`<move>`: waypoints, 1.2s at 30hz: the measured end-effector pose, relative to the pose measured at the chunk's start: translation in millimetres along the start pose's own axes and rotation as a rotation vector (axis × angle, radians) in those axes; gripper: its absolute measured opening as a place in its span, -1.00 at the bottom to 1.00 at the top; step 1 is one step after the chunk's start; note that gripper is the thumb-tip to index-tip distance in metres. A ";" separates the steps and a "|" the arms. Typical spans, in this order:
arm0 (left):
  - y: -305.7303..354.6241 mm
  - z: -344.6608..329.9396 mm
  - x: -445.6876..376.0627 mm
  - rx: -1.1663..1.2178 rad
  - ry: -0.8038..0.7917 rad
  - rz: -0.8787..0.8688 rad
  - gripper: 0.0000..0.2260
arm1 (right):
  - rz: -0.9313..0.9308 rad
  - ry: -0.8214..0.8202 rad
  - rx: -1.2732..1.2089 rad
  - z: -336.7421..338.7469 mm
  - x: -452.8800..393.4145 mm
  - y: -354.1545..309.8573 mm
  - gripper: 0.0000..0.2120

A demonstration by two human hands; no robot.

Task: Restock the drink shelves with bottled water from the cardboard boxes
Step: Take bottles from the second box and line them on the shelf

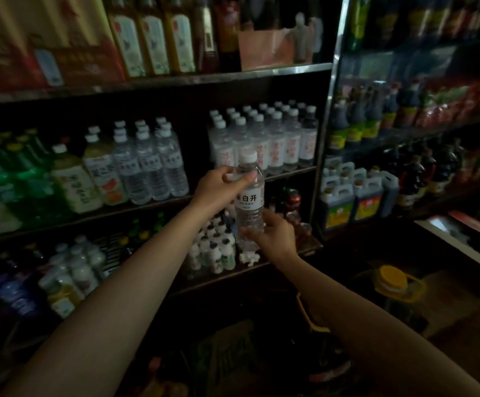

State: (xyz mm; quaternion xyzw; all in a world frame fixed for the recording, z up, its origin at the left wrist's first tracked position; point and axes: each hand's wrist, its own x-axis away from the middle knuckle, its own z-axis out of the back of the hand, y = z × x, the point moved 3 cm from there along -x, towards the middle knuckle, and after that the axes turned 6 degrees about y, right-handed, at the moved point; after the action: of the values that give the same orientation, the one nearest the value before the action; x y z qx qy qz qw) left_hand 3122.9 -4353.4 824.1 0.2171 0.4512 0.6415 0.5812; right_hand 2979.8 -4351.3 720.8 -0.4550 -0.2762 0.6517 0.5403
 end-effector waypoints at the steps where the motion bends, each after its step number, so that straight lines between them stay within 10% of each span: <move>1: -4.1 5.5 -16.7 -0.018 0.014 -0.011 -0.58 | 0.027 -0.025 0.006 -9.5 -15.5 -1.8 -0.47; 26: -51.9 93.7 -281.0 -0.889 -0.097 -0.137 -0.66 | 0.032 -0.378 0.029 -212.8 -259.3 -6.8 -0.51; 36: -84.1 99.5 -361.1 -0.817 -0.101 -0.093 -0.59 | -0.022 -0.352 0.146 -266.2 -308.2 -11.5 -0.54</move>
State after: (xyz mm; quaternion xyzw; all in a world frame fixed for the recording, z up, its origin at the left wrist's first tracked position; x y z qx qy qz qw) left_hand 3332.1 -4667.9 892.6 -0.0209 0.1395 0.7295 0.6693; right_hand 3222.9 -4677.8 706.0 -0.2901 -0.3234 0.7337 0.5224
